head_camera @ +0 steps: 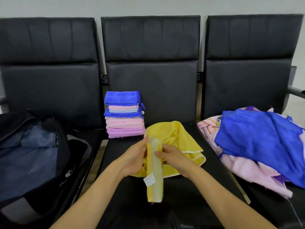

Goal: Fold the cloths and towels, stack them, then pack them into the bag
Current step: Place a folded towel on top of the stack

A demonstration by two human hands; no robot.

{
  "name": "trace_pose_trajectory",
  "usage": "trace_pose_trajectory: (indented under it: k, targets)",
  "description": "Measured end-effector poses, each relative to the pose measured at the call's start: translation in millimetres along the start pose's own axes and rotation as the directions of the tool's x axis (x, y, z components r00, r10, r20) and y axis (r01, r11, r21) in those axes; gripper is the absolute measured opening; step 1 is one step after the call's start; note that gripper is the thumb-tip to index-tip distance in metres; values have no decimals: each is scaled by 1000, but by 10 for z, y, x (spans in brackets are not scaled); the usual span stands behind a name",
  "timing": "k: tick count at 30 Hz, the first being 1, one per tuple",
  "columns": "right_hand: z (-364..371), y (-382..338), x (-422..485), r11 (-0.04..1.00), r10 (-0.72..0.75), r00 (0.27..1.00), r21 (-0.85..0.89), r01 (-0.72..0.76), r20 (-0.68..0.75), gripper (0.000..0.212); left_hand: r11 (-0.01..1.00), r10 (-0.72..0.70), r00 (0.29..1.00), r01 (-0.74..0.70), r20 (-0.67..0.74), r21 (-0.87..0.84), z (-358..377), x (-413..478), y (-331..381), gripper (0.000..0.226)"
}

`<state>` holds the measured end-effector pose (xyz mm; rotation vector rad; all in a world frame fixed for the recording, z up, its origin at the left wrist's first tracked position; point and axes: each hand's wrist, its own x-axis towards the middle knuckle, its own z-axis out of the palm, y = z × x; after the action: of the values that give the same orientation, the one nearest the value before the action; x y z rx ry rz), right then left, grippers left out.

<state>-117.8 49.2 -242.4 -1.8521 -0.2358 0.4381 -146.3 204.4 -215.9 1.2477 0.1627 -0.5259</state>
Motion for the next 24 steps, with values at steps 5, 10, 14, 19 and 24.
trace_pose_trajectory:
  k: [5, 10, 14, 19, 24]
  targets:
    - [-190, -85, 15, 999, -24, 989, 39, 30, -149, 20, 737, 288, 902, 6, -322, 676, -324, -8, -5, 31]
    - [-247, -240, -143, 987, -133, 988, 97, 125, 83, 19, 422, 486, 869, -144, -90, 895, -360, 62, -217, 85]
    - [-323, -273, -258, 990, -142, 966, 30, 139, 217, 37, 437, 482, 870, -342, 105, 832, -456, 99, -215, 9]
    - [-548, -103, -173, 820, 8, 976, -560, 119, 218, 63, 633, 610, 793, -486, -1, 602, -335, 4, -102, 16]
    - [-537, 25, -19, 560, -125, 991, -821, 114, 52, 27, 609, 461, 888, -312, -6, 729, -237, 44, -112, 26]
